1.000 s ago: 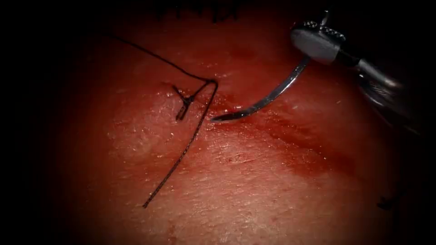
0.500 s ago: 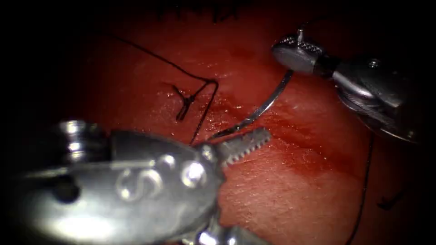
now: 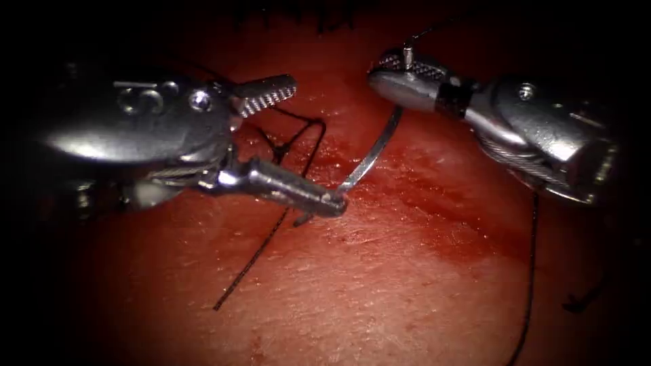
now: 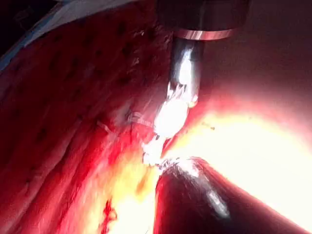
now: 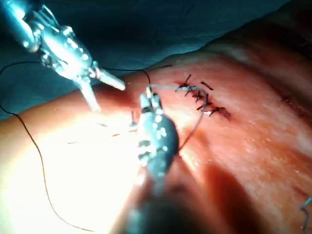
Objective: Wound Closure
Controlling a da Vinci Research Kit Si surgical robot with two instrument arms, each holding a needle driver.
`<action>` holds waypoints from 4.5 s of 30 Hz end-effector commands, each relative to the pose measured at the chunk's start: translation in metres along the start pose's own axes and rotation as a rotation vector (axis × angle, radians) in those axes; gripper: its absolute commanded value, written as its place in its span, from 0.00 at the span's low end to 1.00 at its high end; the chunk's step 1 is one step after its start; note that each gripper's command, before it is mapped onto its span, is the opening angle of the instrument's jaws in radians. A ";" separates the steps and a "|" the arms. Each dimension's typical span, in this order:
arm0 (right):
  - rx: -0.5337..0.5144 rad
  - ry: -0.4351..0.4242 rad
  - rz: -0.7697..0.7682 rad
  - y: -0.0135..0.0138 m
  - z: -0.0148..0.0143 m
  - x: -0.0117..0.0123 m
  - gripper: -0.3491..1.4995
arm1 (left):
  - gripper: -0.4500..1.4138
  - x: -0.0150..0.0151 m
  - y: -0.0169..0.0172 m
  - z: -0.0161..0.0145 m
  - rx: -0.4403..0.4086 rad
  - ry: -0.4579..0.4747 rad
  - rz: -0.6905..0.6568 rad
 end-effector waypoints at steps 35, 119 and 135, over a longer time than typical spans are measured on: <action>0.151 0.152 -0.350 -0.0014 0.0017 0.0016 0.00 | 0.46 -0.0035 -0.0045 0.0072 -0.381 -0.006 -0.283; -0.094 0.050 0.083 -0.0020 0.0026 0.0004 0.00 | 0.00 -0.0010 -0.0034 0.0067 -0.434 0.024 -0.438; -0.146 0.017 -0.002 -0.0007 0.0012 0.0001 0.00 | 0.95 -0.0001 -0.0033 0.0071 -0.360 0.117 -0.152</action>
